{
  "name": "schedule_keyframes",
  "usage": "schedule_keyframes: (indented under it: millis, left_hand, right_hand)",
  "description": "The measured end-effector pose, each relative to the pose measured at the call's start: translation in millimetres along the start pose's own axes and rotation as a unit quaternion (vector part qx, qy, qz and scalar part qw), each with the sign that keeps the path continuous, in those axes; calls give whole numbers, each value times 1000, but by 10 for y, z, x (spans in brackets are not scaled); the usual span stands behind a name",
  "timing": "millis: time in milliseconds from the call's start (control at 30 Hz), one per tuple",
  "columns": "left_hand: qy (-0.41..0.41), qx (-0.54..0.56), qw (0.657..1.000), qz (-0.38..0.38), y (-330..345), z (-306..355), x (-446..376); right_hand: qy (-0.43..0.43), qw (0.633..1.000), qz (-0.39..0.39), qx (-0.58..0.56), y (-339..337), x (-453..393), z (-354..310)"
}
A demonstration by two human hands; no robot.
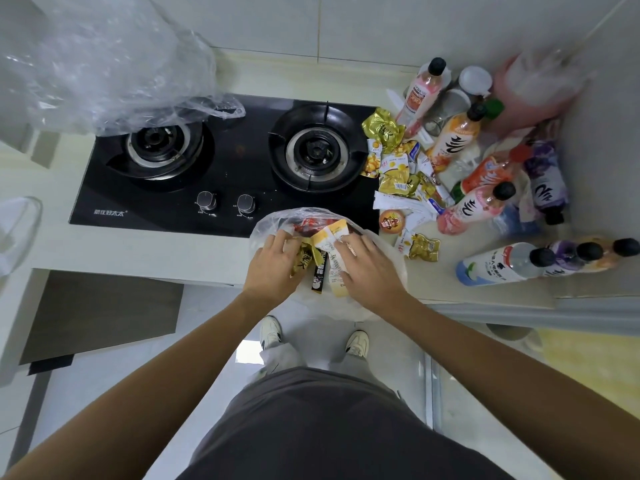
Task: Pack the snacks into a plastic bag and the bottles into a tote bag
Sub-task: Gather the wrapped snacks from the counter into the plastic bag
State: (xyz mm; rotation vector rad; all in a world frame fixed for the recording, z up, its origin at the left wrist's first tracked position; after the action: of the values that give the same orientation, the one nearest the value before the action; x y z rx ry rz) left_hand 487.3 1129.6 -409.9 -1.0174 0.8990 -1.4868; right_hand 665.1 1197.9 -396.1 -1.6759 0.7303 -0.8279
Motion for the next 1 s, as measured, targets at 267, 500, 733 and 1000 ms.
schedule_keyframes:
  millis: [267,500,733,1000]
  left_hand:
    - [43,-83,990,-106,60,-131,-76]
    - [24,-113,975,-188,221,-248,-323]
    - [-11,-121,975,-186,92,-508,-493]
    - [-21,-118,975,-185,-23,-564,-549]
  right_hand:
    - [19,986,-148,69,211,-42,429]
    - [-2,976,-187,115,479,-193,372]
    - [7,986,-134,99,322,-677,355]
    - [16,985,-137,99,328,-899,313]
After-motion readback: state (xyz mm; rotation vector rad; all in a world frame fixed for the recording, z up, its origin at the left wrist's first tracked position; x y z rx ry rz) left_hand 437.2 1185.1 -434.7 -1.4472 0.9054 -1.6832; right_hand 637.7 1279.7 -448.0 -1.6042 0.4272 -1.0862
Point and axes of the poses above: each hand's wrist, its own x-axis away from the middle knuckle, its own y-axis out of the palm, z = x × y, the point moved 5 cm from there along -x, towards the middle knuckle, and after that the axes turned 13 degrees about y, right-handed, at the moved point
